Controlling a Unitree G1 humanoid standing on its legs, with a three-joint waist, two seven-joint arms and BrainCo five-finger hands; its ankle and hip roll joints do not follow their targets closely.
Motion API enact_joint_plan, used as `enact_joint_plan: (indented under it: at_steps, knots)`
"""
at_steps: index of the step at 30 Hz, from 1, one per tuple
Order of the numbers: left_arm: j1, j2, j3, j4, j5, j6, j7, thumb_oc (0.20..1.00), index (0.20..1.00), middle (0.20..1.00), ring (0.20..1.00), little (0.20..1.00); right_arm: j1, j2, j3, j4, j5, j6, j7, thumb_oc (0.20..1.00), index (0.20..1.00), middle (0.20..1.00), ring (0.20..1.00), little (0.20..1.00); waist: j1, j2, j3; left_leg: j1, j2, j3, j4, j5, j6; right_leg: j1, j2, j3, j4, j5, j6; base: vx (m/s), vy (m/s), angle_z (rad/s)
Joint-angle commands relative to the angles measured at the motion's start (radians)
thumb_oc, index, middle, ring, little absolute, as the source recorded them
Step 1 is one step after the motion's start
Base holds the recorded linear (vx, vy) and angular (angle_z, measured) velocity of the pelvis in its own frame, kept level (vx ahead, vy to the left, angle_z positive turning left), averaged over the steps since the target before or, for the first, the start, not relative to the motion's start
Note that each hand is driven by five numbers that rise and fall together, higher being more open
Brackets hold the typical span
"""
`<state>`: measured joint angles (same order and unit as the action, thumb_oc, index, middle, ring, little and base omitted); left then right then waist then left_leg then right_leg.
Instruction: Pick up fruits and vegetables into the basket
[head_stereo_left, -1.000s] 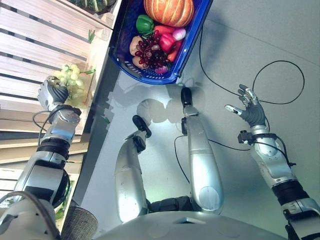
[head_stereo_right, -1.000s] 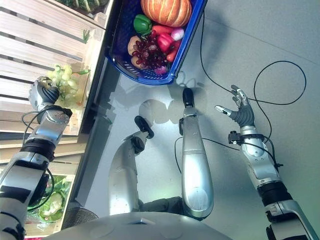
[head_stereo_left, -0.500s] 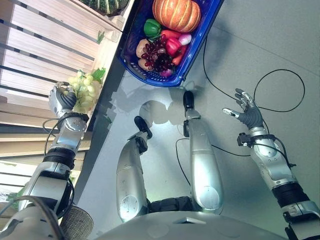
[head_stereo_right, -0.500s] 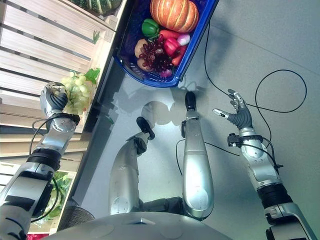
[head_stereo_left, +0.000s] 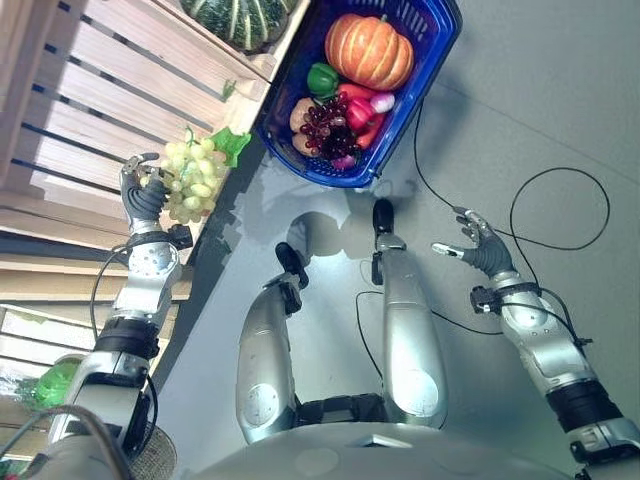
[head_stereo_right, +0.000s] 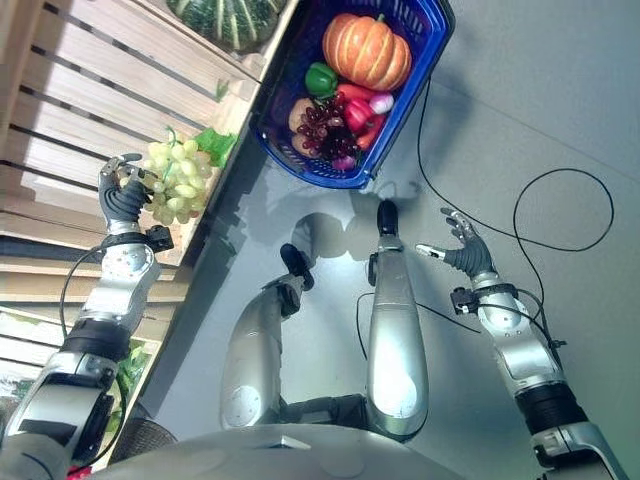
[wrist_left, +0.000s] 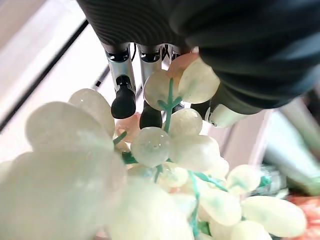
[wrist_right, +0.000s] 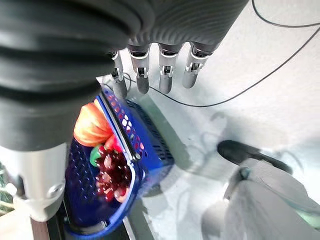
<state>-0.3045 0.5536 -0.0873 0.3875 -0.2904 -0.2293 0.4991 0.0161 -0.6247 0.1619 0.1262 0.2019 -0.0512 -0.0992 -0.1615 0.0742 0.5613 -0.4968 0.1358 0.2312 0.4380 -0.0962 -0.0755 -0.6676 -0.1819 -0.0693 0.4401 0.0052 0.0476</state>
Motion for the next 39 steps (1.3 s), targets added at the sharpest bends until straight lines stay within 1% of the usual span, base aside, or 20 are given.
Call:
enact_joint_plan:
  at_steps: [1, 3, 6, 9, 10, 11, 12, 13, 14, 17, 19, 21, 22, 25, 27, 30, 32, 34, 36, 39]
  knots:
    - [0.074, 0.050, 0.097, -0.094, -0.056, -0.066, -0.021, 0.200, 0.200, 0.200, 0.200, 0.200, 0.065, 0.024, -0.025, -0.117, -0.026, -0.006, 0.007, 1.000, 1.000, 1.000, 1.000, 1.000, 0.021, -0.057, -0.041, -0.032, -0.020, -0.051, 0.012, -0.014, -0.003, 0.103, -0.039, -0.027, 0.008, -0.126, 0.065, 0.03, -0.017, 0.10]
    - [0.085, 0.053, 0.109, -0.118, -0.045, -0.056, -0.020, 0.200, 0.200, 0.200, 0.200, 0.200, 0.068, 0.029, -0.032, -0.130, -0.025, 0.007, 0.013, 1.000, 1.000, 1.000, 1.000, 1.000, 0.025, -0.058, -0.041, -0.014, -0.021, -0.051, 0.006, -0.013, -0.002, 0.122, -0.039, -0.030, 0.004, -0.126, 0.067, 0.03, -0.008, 0.11]
    - [0.102, 0.059, 0.132, -0.168, -0.039, -0.038, -0.009, 0.200, 0.200, 0.200, 0.200, 0.200, 0.071, 0.036, -0.040, -0.164, -0.025, 0.049, 0.013, 1.000, 1.000, 1.000, 1.000, 1.000, 0.034, -0.061, -0.041, 0.004, -0.020, -0.052, 0.004, -0.016, 0.002, 0.146, -0.040, -0.035, 0.001, -0.129, 0.067, 0.03, -0.007, 0.07]
    - [0.102, 0.053, 0.140, -0.184, -0.127, -0.022, -0.052, 0.200, 0.200, 0.200, 0.200, 0.200, 0.071, 0.045, -0.039, -0.180, -0.026, 0.077, 0.019, 1.000, 1.000, 1.000, 1.000, 1.000, 0.037, -0.062, -0.041, 0.009, -0.021, -0.057, 0.007, -0.021, 0.007, 0.151, -0.039, -0.033, 0.006, -0.132, 0.069, -0.02, -0.011, 0.04]
    - [0.101, 0.050, 0.141, -0.193, -0.146, -0.019, -0.062, 0.200, 0.200, 0.200, 0.200, 0.200, 0.070, 0.047, -0.038, -0.188, -0.029, 0.085, 0.020, 1.000, 1.000, 1.000, 1.000, 1.000, 0.036, -0.063, -0.041, -0.003, -0.022, -0.050, -0.002, 0.007, 0.016, 0.139, -0.040, -0.036, -0.005, -0.105, 0.062, -0.07, -0.005, 0.05]
    - [0.106, 0.046, 0.142, -0.201, -0.168, -0.021, -0.076, 0.200, 0.200, 0.200, 0.200, 0.200, 0.073, 0.050, -0.039, -0.198, -0.039, 0.097, 0.025, 1.000, 1.000, 1.000, 1.000, 1.000, 0.037, -0.063, -0.041, 0.002, -0.023, -0.052, -0.004, 0.007, 0.016, 0.144, -0.039, -0.035, -0.007, -0.105, 0.063, 0.01, 0.004, 0.05]
    - [0.109, 0.043, 0.138, -0.203, -0.175, -0.023, -0.080, 0.200, 0.200, 0.200, 0.200, 0.200, 0.077, 0.050, -0.037, -0.202, -0.043, 0.104, 0.025, 1.000, 1.000, 1.000, 1.000, 1.000, 0.038, -0.063, -0.041, 0.019, -0.024, -0.060, 0.002, -0.020, 0.008, 0.160, -0.038, -0.030, 0.001, -0.130, 0.070, 0.01, 0.011, 0.05]
    - [0.119, 0.032, 0.139, -0.213, -0.194, -0.037, -0.105, 0.200, 0.200, 0.200, 0.200, 0.200, 0.079, 0.051, -0.036, -0.209, -0.074, 0.117, 0.031, 1.000, 1.000, 1.000, 1.000, 1.000, 0.039, -0.064, -0.041, 0.010, -0.026, -0.054, -0.005, 0.007, 0.016, 0.154, -0.040, -0.035, -0.012, -0.103, 0.063, 0.01, 0.015, 0.04]
    - [0.127, 0.027, 0.142, -0.241, -0.208, -0.032, -0.125, 0.200, 0.200, 0.200, 0.200, 0.200, 0.081, 0.050, -0.035, -0.218, -0.093, 0.122, 0.031, 1.000, 1.000, 1.000, 1.000, 1.000, 0.041, -0.064, -0.041, 0.020, -0.027, -0.055, -0.009, 0.007, 0.017, 0.166, -0.041, -0.035, -0.018, -0.102, 0.064, -0.06, 0.009, 0.02]
    - [0.155, 0.011, 0.145, -0.313, -0.239, -0.039, -0.179, 0.200, 0.200, 0.200, 0.200, 0.200, 0.080, 0.044, -0.036, -0.236, -0.070, 0.111, 0.053, 1.000, 1.000, 1.000, 1.000, 1.000, 0.051, -0.065, -0.041, 0.048, -0.029, -0.062, -0.019, 0.005, 0.018, 0.200, -0.047, -0.038, -0.032, -0.102, 0.067, 0.00, 0.000, 0.00]
    - [0.171, 0.006, 0.150, -0.356, -0.255, -0.048, -0.209, 0.200, 0.200, 0.200, 0.200, 0.200, 0.068, 0.045, -0.035, -0.254, -0.050, 0.079, 0.091, 1.000, 1.000, 1.000, 1.000, 1.000, 0.060, -0.065, -0.041, 0.066, -0.030, -0.066, -0.025, 0.005, 0.018, 0.224, -0.051, -0.043, -0.041, -0.102, 0.069, 0.02, -0.019, 0.07]
    - [0.177, 0.000, 0.147, -0.400, -0.253, -0.040, -0.232, 0.200, 0.200, 0.200, 0.200, 0.200, 0.039, 0.052, -0.016, -0.279, -0.010, 0.070, 0.130, 1.000, 1.000, 1.000, 1.000, 1.000, 0.075, -0.066, -0.041, 0.091, -0.031, -0.071, -0.032, 0.004, 0.017, 0.254, -0.057, -0.051, -0.048, -0.103, 0.070, 0.02, -0.043, 0.04]
    - [0.179, -0.002, 0.144, -0.419, -0.255, -0.037, -0.238, 0.200, 0.200, 0.200, 0.200, 0.200, 0.024, 0.059, -0.007, -0.289, 0.013, 0.069, 0.147, 1.000, 1.000, 1.000, 1.000, 1.000, 0.082, -0.067, -0.041, 0.101, -0.032, -0.075, -0.035, 0.005, 0.016, 0.268, -0.060, -0.056, -0.052, -0.103, 0.071, 0.02, -0.048, 0.04]
    - [0.183, -0.014, 0.135, -0.468, -0.261, -0.028, -0.279, 0.200, 0.200, 0.200, 0.200, 0.200, -0.024, 0.088, 0.024, -0.314, 0.156, 0.093, 0.194, 1.000, 1.000, 1.000, 1.000, 1.000, 0.104, -0.064, -0.058, 0.128, -0.036, -0.086, -0.048, 0.008, 0.013, 0.305, -0.070, -0.071, -0.066, -0.103, 0.072, 0.04, -0.041, 0.06]
    - [0.183, -0.023, 0.127, -0.485, -0.260, -0.028, -0.293, 0.200, 0.200, 0.200, 0.200, 0.200, -0.042, 0.111, 0.041, -0.323, 0.206, 0.097, 0.193, 1.000, 1.000, 1.000, 1.000, 1.000, 0.114, -0.062, -0.071, 0.142, -0.037, -0.092, -0.058, 0.011, 0.012, 0.324, -0.073, -0.078, -0.078, -0.102, 0.071, 0.05, -0.029, 0.13]
    - [0.178, -0.044, 0.107, -0.519, -0.255, -0.015, -0.300, 0.200, 0.200, 0.200, 0.200, 0.200, -0.077, 0.142, 0.067, -0.359, 0.298, 0.062, 0.205, 1.000, 1.000, 1.000, 1.000, 1.000, 0.129, -0.058, -0.091, 0.172, -0.040, -0.100, -0.080, 0.014, 0.011, 0.360, -0.078, -0.092, -0.101, -0.098, 0.073, 0.04, -0.024, 0.15]
    - [0.174, -0.053, 0.095, -0.529, -0.252, -0.010, -0.306, 0.200, 0.200, 0.200, 0.200, 0.200, -0.102, 0.162, 0.082, -0.391, 0.323, 0.029, 0.233, 1.000, 1.000, 1.000, 1.000, 1.000, 0.135, -0.057, -0.102, 0.186, -0.040, -0.104, -0.090, 0.016, 0.010, 0.378, -0.081, -0.099, -0.113, -0.096, 0.075, 0.05, -0.023, 0.07]
    - [0.168, -0.057, 0.087, -0.532, -0.260, -0.007, -0.305, 0.200, 0.200, 0.200, 0.200, 0.200, -0.119, 0.174, 0.097, -0.414, 0.337, 0.014, 0.260, 1.000, 1.000, 1.000, 1.000, 1.000, 0.138, -0.056, -0.110, 0.195, -0.041, -0.107, -0.096, 0.017, 0.009, 0.389, -0.083, -0.102, -0.120, -0.094, 0.075, 0.04, -0.015, 0.13]
    - [0.148, -0.070, 0.070, -0.548, -0.264, -0.004, -0.294, 0.200, 0.200, 0.200, 0.200, 0.200, -0.177, 0.197, 0.140, -0.470, 0.349, -0.014, 0.300, 1.000, 1.000, 1.000, 1.000, 1.000, 0.149, -0.053, -0.126, 0.217, -0.044, -0.113, -0.112, 0.019, 0.006, 0.416, -0.087, -0.112, -0.138, -0.091, 0.079, 0.04, -0.020, 0.08]
    - [0.114, -0.082, 0.046, -0.554, -0.237, -0.014, -0.280, 0.200, 0.200, 0.200, 0.200, 0.200, -0.249, 0.221, 0.196, -0.500, 0.363, 0.024, 0.301, 1.000, 1.000, 1.000, 1.000, 1.000, 0.163, -0.053, -0.145, 0.245, -0.046, -0.120, -0.128, 0.019, 0.001, 0.453, -0.093, -0.126, -0.161, -0.087, 0.083, 0.05, -0.046, 0.09]
